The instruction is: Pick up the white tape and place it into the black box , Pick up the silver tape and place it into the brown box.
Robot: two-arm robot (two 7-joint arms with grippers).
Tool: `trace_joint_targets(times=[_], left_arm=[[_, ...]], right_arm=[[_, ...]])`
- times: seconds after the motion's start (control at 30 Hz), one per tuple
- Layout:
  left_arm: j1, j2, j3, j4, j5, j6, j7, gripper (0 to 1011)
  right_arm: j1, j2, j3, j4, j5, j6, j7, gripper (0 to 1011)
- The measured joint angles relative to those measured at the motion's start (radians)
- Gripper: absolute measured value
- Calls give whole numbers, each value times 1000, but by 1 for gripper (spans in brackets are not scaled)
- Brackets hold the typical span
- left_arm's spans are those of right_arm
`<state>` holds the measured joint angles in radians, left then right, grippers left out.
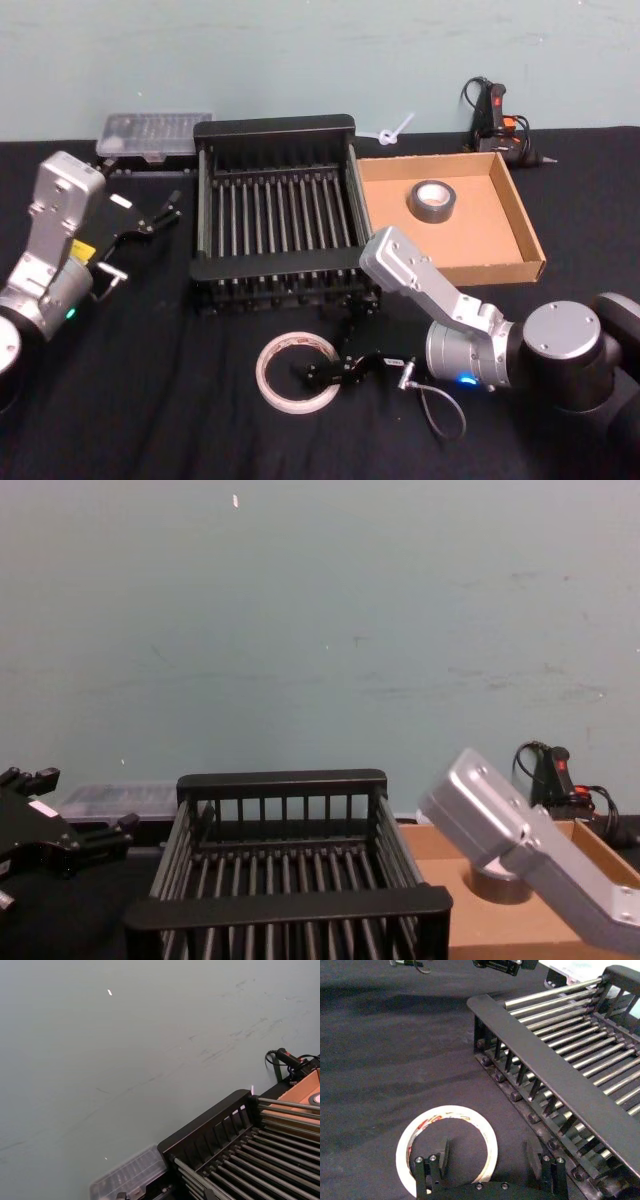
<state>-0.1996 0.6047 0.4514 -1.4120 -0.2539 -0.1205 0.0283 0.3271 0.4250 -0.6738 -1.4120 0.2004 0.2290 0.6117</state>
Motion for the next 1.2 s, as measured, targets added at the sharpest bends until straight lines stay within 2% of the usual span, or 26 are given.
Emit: trace_joint_targets(times=[0.4,1.2], left_arm=[[0,0,0,0,0,0,0,1001],[0,0,0,0,0,0,0,1001]], right_arm=[[6,-8,-7,8,-5,26,-7,1002],[4,-16,-7,12,-12,36,-22,1002]])
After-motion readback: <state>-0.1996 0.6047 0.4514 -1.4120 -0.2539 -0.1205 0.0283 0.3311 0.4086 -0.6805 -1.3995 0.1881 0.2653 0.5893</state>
